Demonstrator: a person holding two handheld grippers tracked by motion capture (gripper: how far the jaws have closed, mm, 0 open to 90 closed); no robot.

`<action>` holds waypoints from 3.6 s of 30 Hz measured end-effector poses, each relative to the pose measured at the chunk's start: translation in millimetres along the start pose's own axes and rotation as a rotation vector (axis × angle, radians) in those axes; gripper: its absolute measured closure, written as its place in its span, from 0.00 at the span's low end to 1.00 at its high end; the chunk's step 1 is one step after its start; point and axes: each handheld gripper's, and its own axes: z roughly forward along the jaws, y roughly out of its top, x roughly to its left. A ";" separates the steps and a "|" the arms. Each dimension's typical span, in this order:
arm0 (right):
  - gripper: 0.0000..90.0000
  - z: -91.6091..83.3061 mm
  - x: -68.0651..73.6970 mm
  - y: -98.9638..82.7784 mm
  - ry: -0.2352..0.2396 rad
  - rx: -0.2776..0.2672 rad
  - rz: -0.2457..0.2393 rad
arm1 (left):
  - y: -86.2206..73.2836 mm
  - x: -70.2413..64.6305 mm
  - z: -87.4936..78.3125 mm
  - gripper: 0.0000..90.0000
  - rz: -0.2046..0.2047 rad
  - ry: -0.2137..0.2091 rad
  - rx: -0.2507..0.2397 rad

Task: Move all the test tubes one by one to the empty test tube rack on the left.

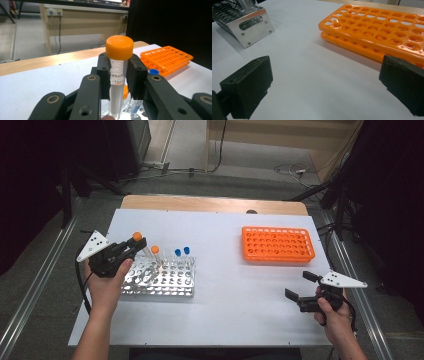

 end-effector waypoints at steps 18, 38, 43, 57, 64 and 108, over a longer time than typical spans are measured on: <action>0.00 3.9 -5.7 -3.2 0.001 0.010 0.005 | -17.8 2.6 17.9 0.83 0.015 0.060 0.094; 0.00 7.3 -5.0 -3.9 -0.003 0.022 -0.004 | -20.8 -1.2 21.9 0.83 0.023 0.086 0.200; 0.00 8.7 -4.7 -4.0 -0.002 0.024 -0.005 | -22.5 -3.4 26.5 0.82 0.040 0.088 0.256; 0.00 9.0 -6.5 -4.6 -0.004 0.029 -0.003 | -22.1 0.0 26.9 0.68 -0.007 0.088 0.292; 0.00 10.0 -6.3 -4.2 -0.003 0.030 -0.003 | -19.8 0.1 20.7 0.51 -0.024 0.073 0.253; 0.00 8.2 -11.0 -3.6 -0.018 0.009 -0.006 | -64.1 -37.3 -31.3 0.00 -0.061 -0.079 0.114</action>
